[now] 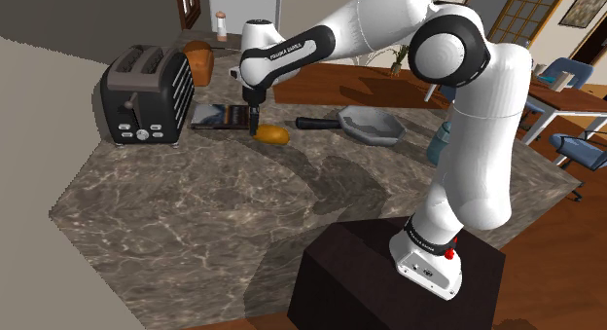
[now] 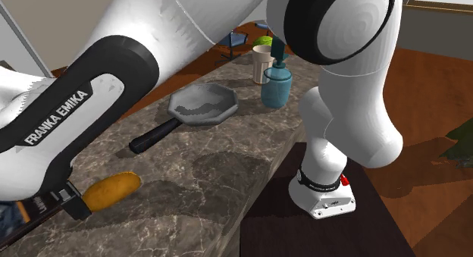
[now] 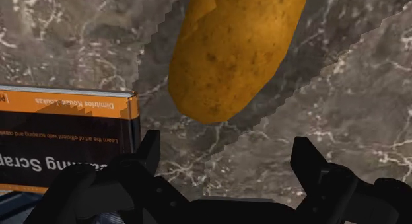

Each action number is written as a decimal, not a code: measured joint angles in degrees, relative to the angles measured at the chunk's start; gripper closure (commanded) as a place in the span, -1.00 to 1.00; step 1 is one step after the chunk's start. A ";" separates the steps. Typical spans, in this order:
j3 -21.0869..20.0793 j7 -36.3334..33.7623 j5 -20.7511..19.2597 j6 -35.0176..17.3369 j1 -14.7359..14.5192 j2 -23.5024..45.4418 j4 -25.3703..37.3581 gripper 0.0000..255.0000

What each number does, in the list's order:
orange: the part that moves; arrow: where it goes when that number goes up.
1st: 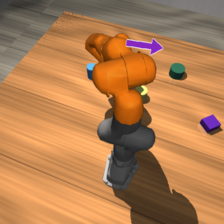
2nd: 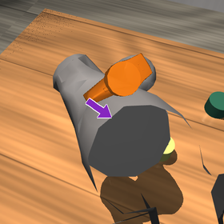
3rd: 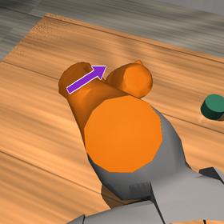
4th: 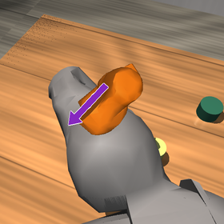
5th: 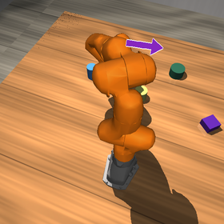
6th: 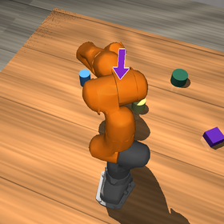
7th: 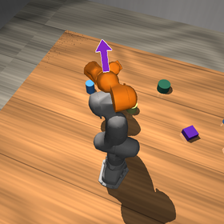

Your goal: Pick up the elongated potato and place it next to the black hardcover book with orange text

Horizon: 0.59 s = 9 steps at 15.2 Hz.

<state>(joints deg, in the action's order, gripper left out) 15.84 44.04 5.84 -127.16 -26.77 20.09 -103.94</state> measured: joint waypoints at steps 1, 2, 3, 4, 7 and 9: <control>0.12 -0.13 -0.25 1.16 -0.06 -0.68 0.53 -1.00; 0.23 -0.38 -0.58 2.54 -0.20 -1.55 1.09 -1.00; 0.28 -0.47 -0.72 3.13 -0.26 -1.99 1.27 -1.00; 0.32 -0.51 -0.81 3.50 -0.28 -2.25 1.36 -1.00; 0.35 -0.55 -0.90 3.76 -0.32 -2.51 1.33 -1.00; 0.36 -0.55 -0.91 3.79 -0.31 -2.53 1.34 -1.00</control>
